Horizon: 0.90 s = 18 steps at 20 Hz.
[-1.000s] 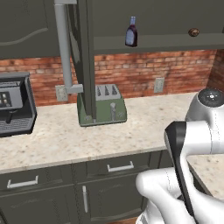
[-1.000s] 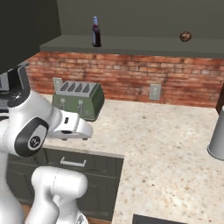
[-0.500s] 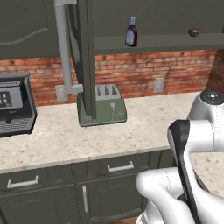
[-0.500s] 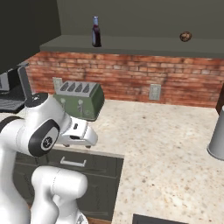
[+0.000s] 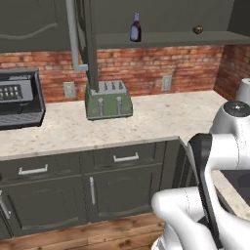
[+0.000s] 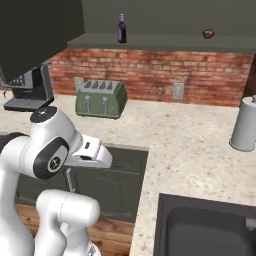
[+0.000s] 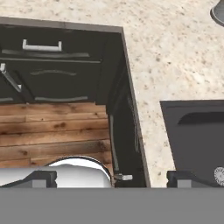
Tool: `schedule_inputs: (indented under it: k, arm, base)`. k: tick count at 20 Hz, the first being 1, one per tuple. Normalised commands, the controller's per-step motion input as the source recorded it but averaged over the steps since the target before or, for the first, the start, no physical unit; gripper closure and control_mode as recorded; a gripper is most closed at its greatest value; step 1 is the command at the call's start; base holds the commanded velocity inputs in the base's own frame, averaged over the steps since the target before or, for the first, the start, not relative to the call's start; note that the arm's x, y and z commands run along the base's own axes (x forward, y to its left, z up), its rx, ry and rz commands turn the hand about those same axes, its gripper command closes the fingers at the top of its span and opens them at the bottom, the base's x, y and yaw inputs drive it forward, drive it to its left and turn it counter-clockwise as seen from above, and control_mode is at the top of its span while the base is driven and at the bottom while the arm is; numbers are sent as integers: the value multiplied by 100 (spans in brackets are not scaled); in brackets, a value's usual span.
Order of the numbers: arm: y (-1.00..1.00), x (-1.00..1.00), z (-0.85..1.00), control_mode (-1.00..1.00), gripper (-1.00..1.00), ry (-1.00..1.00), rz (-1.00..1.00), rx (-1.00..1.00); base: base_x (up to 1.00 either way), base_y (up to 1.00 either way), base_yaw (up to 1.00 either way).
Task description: Pick the condiment bottle and condiment bottle from the counter and place them in the cabinet.
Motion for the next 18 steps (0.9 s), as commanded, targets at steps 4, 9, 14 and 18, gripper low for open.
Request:
schedule_inputs:
  k: [4, 9, 14, 18]
  arm:
    - [0, 0, 0, 100, -100, 0, 0, 0]
    - [0, 0, 0, 100, -100, 0, 0, 0]
    - [0, 0, 0, 100, -100, 0, 0, 0]
    - [0, 0, 0, 100, -100, 0, 0, 0]
  base:
    - [-99, 44, -9]
    - [-100, 53, -36]
    - [-100, 50, -52]
    - [-100, 38, -53]
